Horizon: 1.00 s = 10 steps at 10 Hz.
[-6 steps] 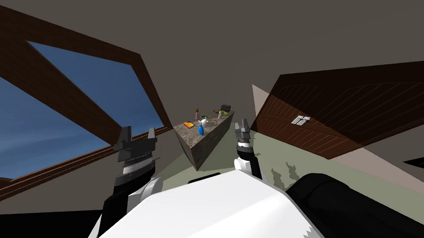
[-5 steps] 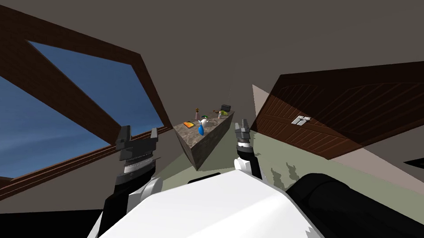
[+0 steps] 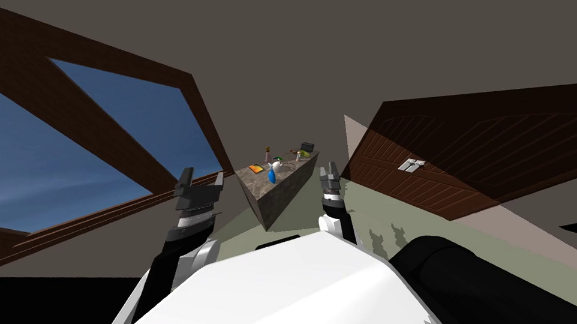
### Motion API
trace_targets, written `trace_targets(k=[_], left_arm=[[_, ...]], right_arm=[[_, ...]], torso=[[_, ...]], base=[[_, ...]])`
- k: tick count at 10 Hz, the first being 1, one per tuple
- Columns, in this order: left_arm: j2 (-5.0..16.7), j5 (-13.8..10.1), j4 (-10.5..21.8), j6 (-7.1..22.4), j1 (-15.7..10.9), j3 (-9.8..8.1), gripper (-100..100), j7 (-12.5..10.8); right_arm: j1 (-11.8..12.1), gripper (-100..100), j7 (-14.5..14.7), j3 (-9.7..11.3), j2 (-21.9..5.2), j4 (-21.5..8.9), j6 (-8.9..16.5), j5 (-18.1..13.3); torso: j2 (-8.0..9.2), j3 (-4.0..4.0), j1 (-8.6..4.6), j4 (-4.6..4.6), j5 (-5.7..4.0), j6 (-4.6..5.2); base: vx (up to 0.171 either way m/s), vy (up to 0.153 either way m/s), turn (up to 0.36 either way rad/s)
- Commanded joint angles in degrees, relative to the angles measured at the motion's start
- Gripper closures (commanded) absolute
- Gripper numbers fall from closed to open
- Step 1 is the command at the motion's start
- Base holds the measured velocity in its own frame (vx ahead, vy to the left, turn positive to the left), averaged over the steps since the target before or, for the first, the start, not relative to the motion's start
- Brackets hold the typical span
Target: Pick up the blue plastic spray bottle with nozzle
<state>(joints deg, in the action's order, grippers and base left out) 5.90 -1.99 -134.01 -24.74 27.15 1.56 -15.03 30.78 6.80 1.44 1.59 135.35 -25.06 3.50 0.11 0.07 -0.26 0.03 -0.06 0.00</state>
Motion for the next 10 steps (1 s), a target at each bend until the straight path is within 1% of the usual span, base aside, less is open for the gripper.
trace_targets(k=[1,2,3,4,5,6,7,8,9,10], left_arm=[[1.6,0.6,0.9,2.0,-1.8,0.51,-100,-2.9],[1.6,0.6,0.9,2.0,-1.8,0.51,-100,-4.3],[2.5,1.0,1.6,3.4,-3.2,0.83,-100,-6.1],[2.5,1.0,1.6,3.4,-3.2,0.83,-100,-7.4],[3.3,1.4,2.4,5.0,-4.7,1.16,-100,-9.2],[3.3,1.4,2.4,5.0,-4.7,1.16,-100,-10.8],[4.0,1.8,3.3,6.7,-6.2,1.53,-100,-12.3],[4.0,1.8,3.3,6.7,-6.2,1.53,-100,-14.0],[4.0,1.8,3.3,6.7,-6.2,1.53,-100,-14.4],[4.7,2.3,4.2,8.6,-7.9,1.91,-100,-16.7]], right_arm=[[0.0,0,0.0,0.0,0.0,0.0,0.0,0.0],[0.0,0,0.0,0.0,0.0,0.0,0.0,0.0],[0.0,0,0.0,0.0,0.0,0.0,0.0,0.0],[0.0,0,0.0,0.0,0.0,0.0,0.0,0.0],[0.0,0,0.0,0.0,0.0,0.0,0.0,0.0],[0.0,0,0.0,0.0,0.0,0.0,0.0,0.0],[0.0,0,0.0,0.0,0.0,0.0,0.0,0.0],[0.0,0,0.0,0.0,0.0,0.0,0.0,0.0],[0.0,0,0.0,0.0,0.0,0.0,0.0,0.0],[0.0,0,0.0,0.0,0.0,0.0,0.0,0.0]], torso=[[0.00,0.00,0.00,0.00,0.00,0.00],[0.01,0.00,-0.07,0.00,-0.02,0.00],[-0.01,0.00,-0.03,0.00,-0.01,0.00],[0.00,0.00,-0.05,0.00,-0.01,0.00],[-0.03,-0.01,0.00,0.00,-0.01,0.00],[-0.04,-0.02,-0.04,-0.01,-0.01,0.00],[-0.04,-0.02,-0.01,-0.01,-0.01,0.00],[-0.06,-0.03,-0.02,-0.01,-0.01,0.00],[-0.04,-0.02,0.00,-0.01,-0.01,0.00],[-0.06,-0.03,0.10,-0.01,0.01,0.00]], base=[[-0.039,-0.091,0.077],[-0.028,-0.072,0.023],[-0.035,-0.080,0.052],[-0.022,-0.066,0.024],[-0.023,-0.078,0.063],[-0.024,-0.071,0.027],[-0.021,-0.072,0.051],[-0.025,-0.067,0.030],[-0.017,-0.036,0.001],[-0.018,-0.072,0.058]])
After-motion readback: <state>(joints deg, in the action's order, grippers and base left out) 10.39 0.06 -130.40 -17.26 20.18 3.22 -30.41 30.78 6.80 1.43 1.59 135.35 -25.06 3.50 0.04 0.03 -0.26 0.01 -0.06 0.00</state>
